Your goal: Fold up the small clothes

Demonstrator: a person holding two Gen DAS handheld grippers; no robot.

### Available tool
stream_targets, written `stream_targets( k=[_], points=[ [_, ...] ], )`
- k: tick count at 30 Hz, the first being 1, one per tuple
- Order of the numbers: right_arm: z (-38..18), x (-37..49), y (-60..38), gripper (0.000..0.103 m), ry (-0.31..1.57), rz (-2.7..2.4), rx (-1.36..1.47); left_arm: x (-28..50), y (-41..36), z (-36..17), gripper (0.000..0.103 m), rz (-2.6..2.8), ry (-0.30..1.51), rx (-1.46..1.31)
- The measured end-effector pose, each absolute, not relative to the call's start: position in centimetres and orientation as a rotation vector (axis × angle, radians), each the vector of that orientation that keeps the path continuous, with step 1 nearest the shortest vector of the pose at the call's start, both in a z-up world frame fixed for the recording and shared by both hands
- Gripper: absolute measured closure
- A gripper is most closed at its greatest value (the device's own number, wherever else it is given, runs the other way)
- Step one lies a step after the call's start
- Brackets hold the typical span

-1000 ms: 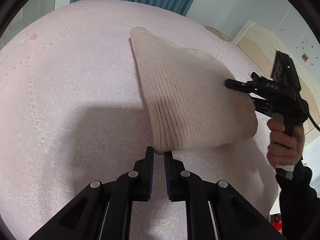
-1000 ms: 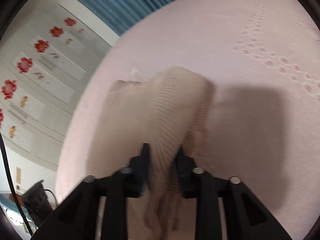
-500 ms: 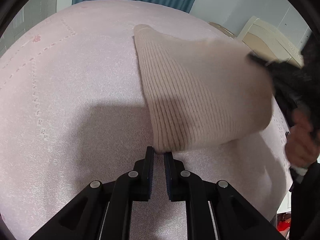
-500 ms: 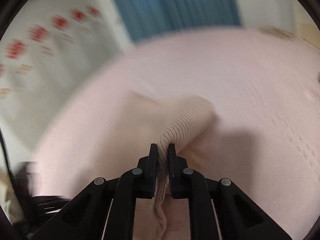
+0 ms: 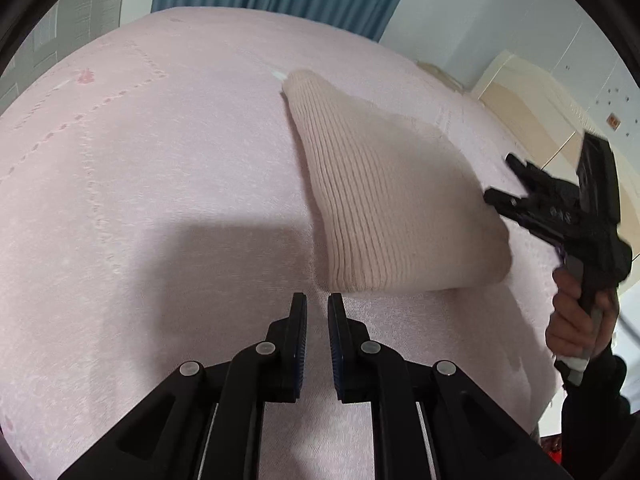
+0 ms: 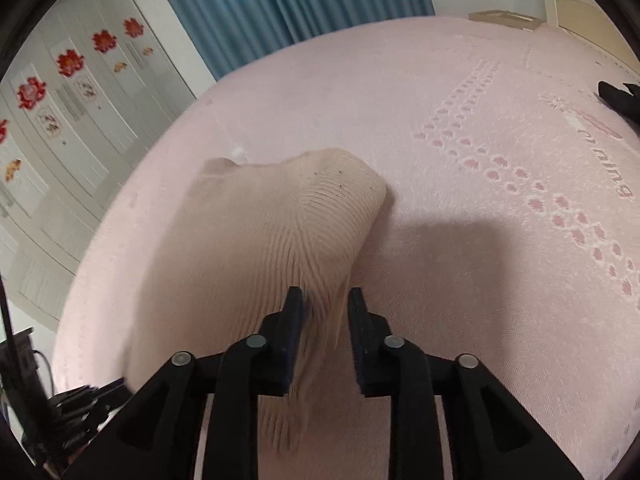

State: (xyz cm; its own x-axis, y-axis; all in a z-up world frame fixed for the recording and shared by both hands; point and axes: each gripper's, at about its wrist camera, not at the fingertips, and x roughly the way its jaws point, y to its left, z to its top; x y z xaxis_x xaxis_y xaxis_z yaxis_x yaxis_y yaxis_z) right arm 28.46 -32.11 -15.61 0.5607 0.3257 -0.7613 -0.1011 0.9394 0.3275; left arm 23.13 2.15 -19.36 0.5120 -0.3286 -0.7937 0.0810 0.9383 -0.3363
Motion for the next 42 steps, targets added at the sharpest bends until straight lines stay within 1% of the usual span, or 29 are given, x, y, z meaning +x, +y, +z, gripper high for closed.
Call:
stream_targets(
  k=[2, 6, 9, 13, 15, 17, 24, 29, 31, 35, 38, 40, 42],
  points=[
    [-14.9, 26.6, -31.9, 0.069, 0.924, 0.263, 0.23, 22.5, 2.9, -18.7, 0.092, -0.248, 0.973, -0.285],
    [-14.3, 24.1, -30.8, 0.069, 0.897, 0.274, 0.207, 24.2, 2.1, -17.3, 0.086, -0.254, 0.943, -0.29],
    [-15.0, 24.5, -29.6, 0.069, 0.895, 0.265, 0.204, 26.5, -0.2, -16.4, 0.086, -0.28, 0.925, -0.252],
    [-17.1, 25.7, -28.1, 0.069, 0.936, 0.24, 0.09, 28.8, -2.7, -17.5, 0.086, -0.27, 0.963, -0.231],
    [-18.2, 26.2, -28.1, 0.069, 0.977, 0.223, 0.071, 29.6, -3.2, -19.0, 0.086, -0.233, 1.009, -0.214],
    [-19.1, 26.7, -28.2, 0.069, 1.019, 0.228, 0.064, 29.4, -3.3, -19.6, 0.086, -0.222, 1.012, -0.221],
    [-16.1, 27.9, -29.1, 0.069, 0.92, 0.283, 0.127, 30.9, -3.0, -17.7, 0.086, -0.232, 0.963, -0.222],
    [-14.7, 31.0, -29.2, 0.069, 0.866, 0.268, 0.152, 33.2, -2.9, -15.0, 0.086, -0.226, 0.886, -0.217],
    [-14.6, 32.3, -28.9, 0.069, 0.853, 0.258, 0.149, 34.8, -2.9, -14.8, 0.086, -0.222, 0.877, -0.215],
    [-15.4, 35.0, -28.4, 0.069, 0.858, 0.232, 0.135, 37.9, -3.3, -16.4, 0.086, -0.203, 0.903, -0.191],
    [-17.8, 36.7, -27.9, 0.069, 0.916, 0.182, 0.057, 38.5, -3.8, -19.4, 0.085, -0.187, 0.951, -0.117],
    [-18.8, 36.9, -28.1, 0.07, 0.926, 0.17, 0.059, 37.6, -4.0, -19.9, 0.085, -0.195, 0.895, -0.089],
    [-19.0, 37.0, -28.5, 0.07, 0.92, 0.174, 0.091, 37.0, -4.0, -20.0, 0.085, -0.187, 0.88, -0.079]
  ],
)
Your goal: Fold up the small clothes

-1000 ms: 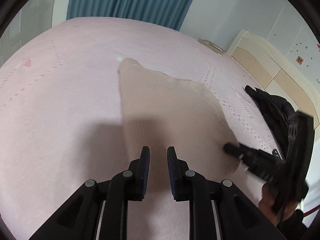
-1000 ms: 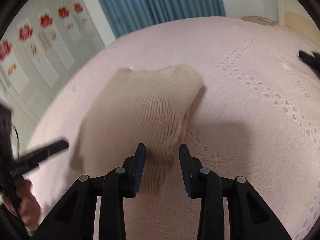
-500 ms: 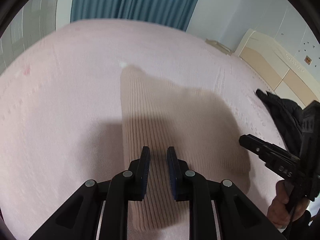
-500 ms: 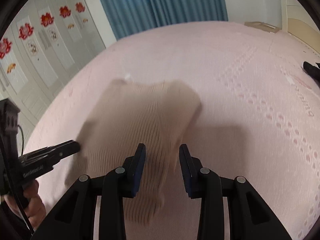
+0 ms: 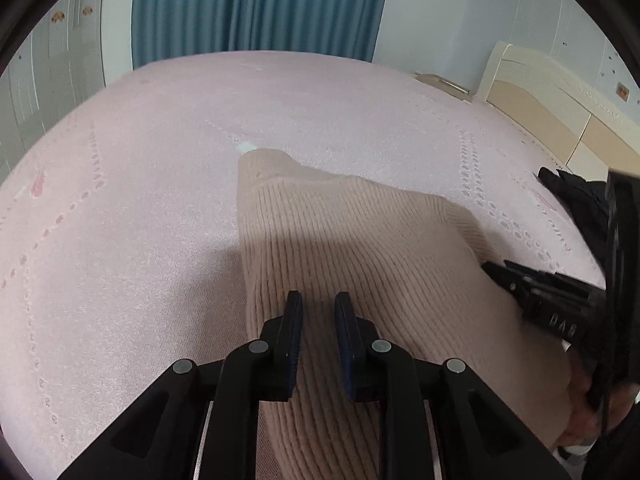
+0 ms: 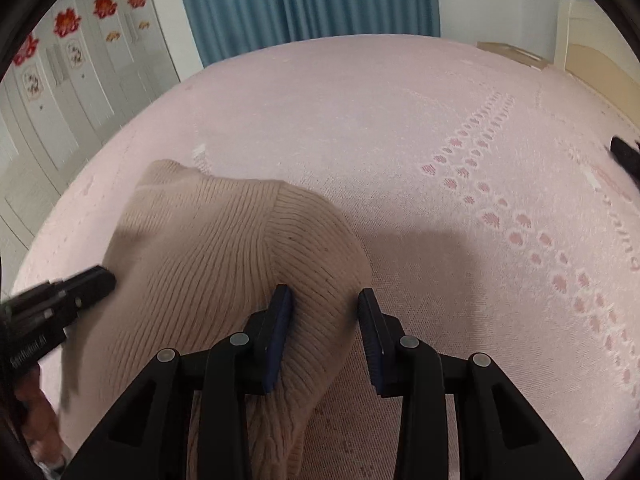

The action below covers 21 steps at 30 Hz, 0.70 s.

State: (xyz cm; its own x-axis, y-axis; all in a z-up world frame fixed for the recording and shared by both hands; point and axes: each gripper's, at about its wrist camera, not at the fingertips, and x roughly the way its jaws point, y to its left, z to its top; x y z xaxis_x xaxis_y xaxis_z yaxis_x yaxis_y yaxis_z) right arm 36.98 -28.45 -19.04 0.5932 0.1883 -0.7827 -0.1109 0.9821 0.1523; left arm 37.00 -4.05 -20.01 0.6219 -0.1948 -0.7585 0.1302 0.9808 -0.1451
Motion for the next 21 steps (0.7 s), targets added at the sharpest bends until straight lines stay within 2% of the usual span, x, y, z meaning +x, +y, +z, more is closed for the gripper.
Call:
stream_targets(
  k=[4, 6, 8, 9, 10, 11, 17, 21],
  points=[
    [-19.5, 37.1, -28.5, 0.07, 0.923, 0.162, 0.09, 36.7, -3.8, -20.0, 0.085, -0.183, 0.877, -0.102],
    [-19.3, 37.1, -28.7, 0.064, 0.932, 0.158, 0.084, 36.7, -3.6, -19.6, 0.085, -0.19, 0.888, -0.124],
    [-18.8, 36.9, -29.4, 0.059, 0.94, 0.152, 0.113, 36.4, -3.5, -19.0, 0.079, -0.192, 0.902, -0.125],
    [-18.5, 36.7, -29.8, 0.059, 0.938, 0.155, 0.133, 35.8, -3.6, -18.6, 0.065, -0.206, 0.914, -0.123],
    [-18.0, 35.9, -30.2, 0.059, 0.937, 0.162, 0.142, 35.3, -3.6, -18.4, 0.047, -0.216, 0.921, -0.123],
    [-17.6, 35.3, -30.3, 0.059, 0.935, 0.162, 0.133, 34.4, -3.7, -18.2, 0.043, -0.238, 0.938, -0.129],
    [-15.6, 29.7, -30.3, 0.058, 0.977, 0.113, 0.034, 28.8, -3.4, -18.2, 0.045, -0.249, 1.031, -0.168],
    [-13.1, 25.7, -31.1, 0.058, 0.983, 0.084, 0.065, 24.8, -3.6, -15.9, 0.045, -0.225, 1.001, -0.157]
  ],
)
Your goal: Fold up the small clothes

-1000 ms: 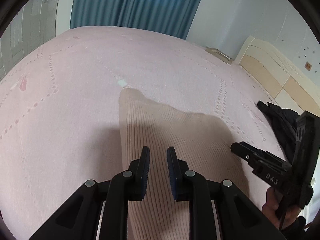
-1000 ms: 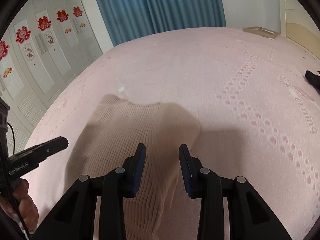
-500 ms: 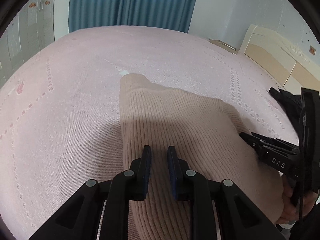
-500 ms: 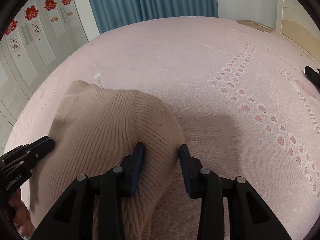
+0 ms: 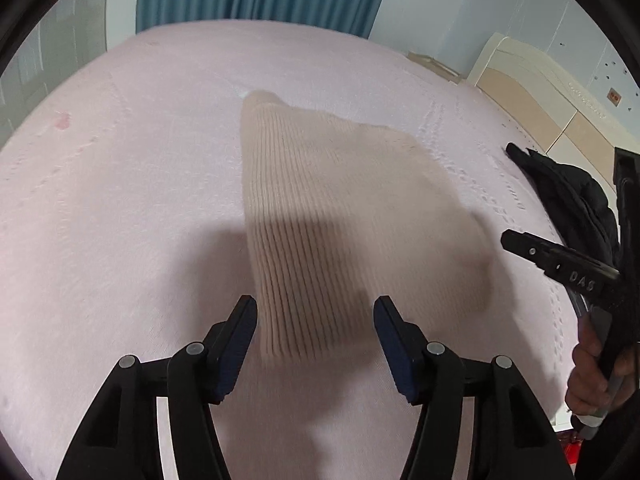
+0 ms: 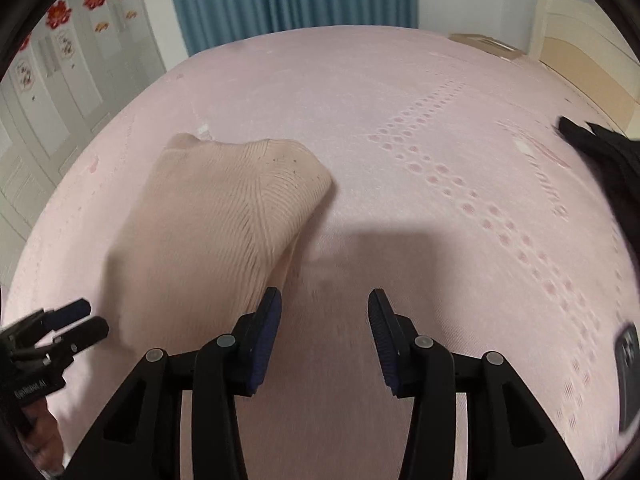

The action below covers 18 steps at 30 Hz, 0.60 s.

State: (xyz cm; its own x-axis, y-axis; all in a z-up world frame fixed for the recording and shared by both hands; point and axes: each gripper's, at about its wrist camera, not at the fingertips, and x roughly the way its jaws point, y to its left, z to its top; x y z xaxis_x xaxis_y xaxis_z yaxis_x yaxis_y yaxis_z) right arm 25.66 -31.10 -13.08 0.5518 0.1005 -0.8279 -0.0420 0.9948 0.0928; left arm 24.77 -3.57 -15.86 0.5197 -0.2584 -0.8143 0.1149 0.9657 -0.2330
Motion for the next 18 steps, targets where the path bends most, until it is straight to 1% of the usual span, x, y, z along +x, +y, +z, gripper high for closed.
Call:
stream_targets(
  k=[2, 4, 6, 7, 9, 10, 11, 14, 18],
  points=[
    [-11.0, 23.4, -31.3, 0.057, 0.968, 0.076, 0.089, 23.2, -3.4, -14.0, 0.045, -0.201, 0.982, -0.154],
    [-8.9, 21.5, -30.9, 0.049, 0.948, 0.063, 0.077, 21.7, -3.5, -11.6, 0.044, -0.171, 0.963, -0.149],
    [-6.6, 19.7, -30.1, 0.038, 0.914, 0.043, 0.044, 20.3, -3.5, -9.2, 0.043, -0.142, 0.933, -0.148],
    [-5.6, 18.7, -29.9, 0.035, 0.899, 0.037, 0.031, 19.8, -3.5, -8.2, 0.037, -0.125, 0.918, -0.144],
    [-3.8, 16.8, -29.4, 0.017, 0.881, 0.05, 0.025, 17.9, -3.6, -6.0, 0.028, -0.084, 0.875, -0.122],
    [-3.1, 15.9, -29.3, 0.014, 0.873, 0.052, 0.029, 17.6, -3.5, -5.4, 0.024, -0.08, 0.864, -0.113],
    [-2.2, 14.6, -29.1, 0.009, 0.857, 0.055, 0.026, 16.5, -3.7, -4.4, 0.023, -0.068, 0.85, -0.089],
    [-0.5, 12.0, -28.3, 0.001, 0.812, 0.047, -0.011, 14.8, -4.0, -2.7, 0.022, -0.007, 0.834, -0.05],
    [0.8, 9.4, -27.9, 0.001, 0.804, 0.057, 0.005, 12.7, -3.3, -1.4, 0.022, 0.01, 0.824, -0.108]
  ],
)
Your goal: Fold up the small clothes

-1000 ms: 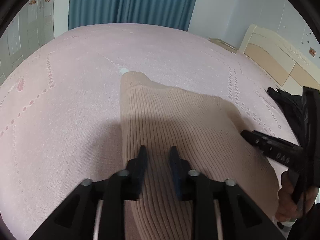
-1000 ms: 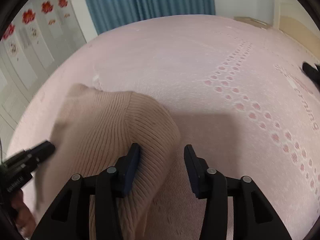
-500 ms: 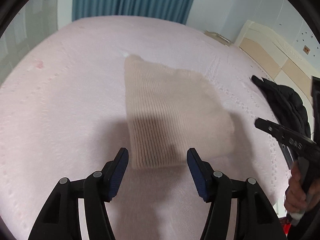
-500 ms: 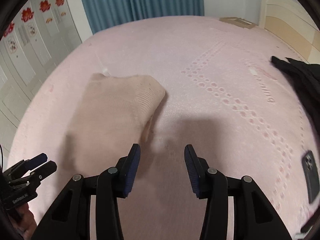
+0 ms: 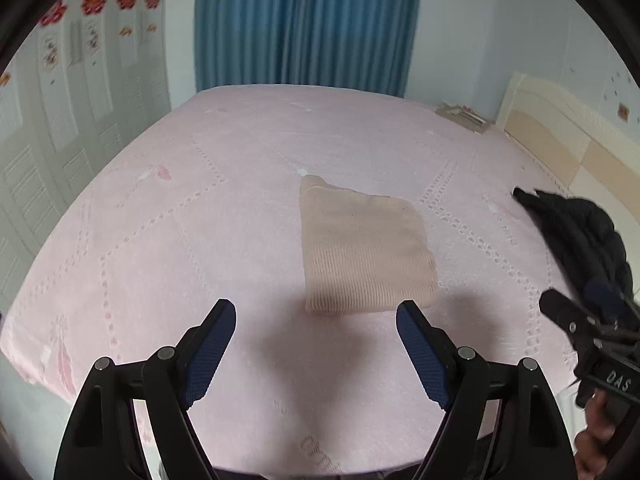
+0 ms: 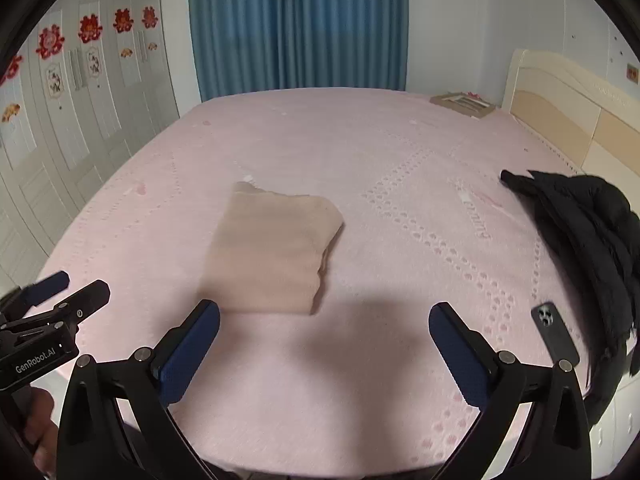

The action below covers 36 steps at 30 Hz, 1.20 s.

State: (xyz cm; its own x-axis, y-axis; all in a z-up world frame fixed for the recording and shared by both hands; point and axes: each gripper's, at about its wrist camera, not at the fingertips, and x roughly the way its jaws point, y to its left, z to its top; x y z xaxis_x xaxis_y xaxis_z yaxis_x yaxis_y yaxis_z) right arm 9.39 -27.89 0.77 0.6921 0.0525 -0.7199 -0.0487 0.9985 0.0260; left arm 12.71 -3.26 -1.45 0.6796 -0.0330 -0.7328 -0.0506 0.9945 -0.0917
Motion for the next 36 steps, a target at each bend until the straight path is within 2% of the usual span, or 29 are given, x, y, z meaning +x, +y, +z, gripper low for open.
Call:
stream_targets(
  k=[11, 36],
  points=[
    [2.7, 5.8, -27.9, 0.001, 0.776, 0.055, 0.039, 9.1, -4.0, 0.0, 0.022, 0.026, 0.79, -0.061],
    [4.3, 3.7, -28.6, 0.001, 0.743, 0.041, 0.054, 7.6, -5.1, 1.2, 0.022, 0.005, 0.771, -0.04]
  ],
)
